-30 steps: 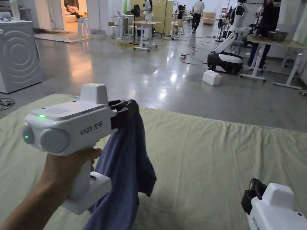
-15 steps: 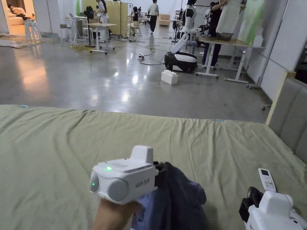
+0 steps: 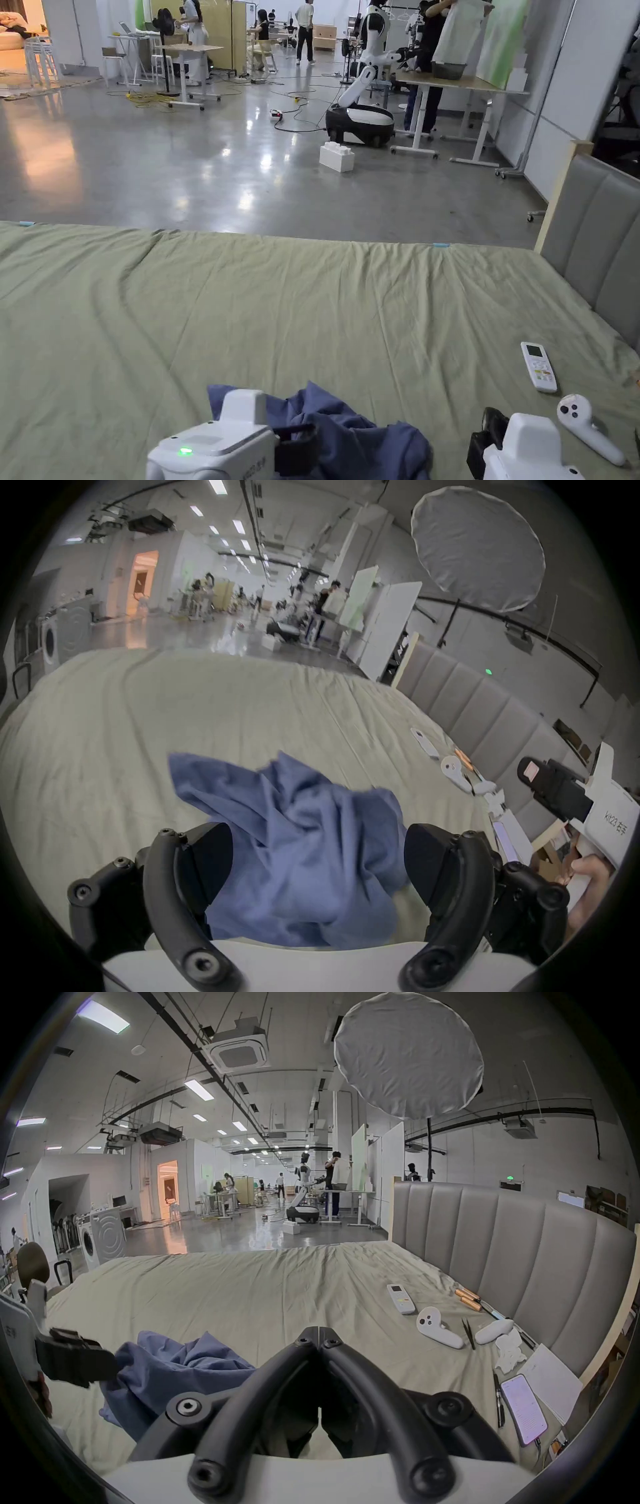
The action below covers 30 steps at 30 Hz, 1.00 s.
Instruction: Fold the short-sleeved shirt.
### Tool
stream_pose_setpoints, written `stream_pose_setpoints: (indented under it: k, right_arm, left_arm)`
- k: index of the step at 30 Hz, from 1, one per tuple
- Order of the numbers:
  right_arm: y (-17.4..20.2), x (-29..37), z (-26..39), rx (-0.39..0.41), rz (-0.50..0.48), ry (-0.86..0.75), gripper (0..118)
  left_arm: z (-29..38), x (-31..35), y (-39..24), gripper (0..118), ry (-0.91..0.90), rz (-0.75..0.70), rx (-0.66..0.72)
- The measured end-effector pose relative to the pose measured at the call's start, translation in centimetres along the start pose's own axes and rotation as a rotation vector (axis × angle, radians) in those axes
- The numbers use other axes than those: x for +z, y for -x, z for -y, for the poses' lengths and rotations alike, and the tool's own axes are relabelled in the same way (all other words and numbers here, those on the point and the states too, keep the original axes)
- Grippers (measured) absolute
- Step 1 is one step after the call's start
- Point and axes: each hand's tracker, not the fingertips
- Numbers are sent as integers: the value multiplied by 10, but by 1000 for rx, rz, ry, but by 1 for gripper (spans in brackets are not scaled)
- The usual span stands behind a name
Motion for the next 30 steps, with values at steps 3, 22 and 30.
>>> stream_pose_setpoints:
  k: [3, 22, 30]
  right_arm:
    - [14, 1, -10, 11, -22, -32, 1]
    - [63, 8, -36, 74, -98, -139, 1]
    - [61, 1, -19, 85, -102, -91, 1]
  left_arm:
    - [-18, 25, 9, 101, -92, -56, -32]
    - [-28, 92, 42, 1, -231, -279, -81]
    - [6, 14, 106, 22, 200, -268, 108]
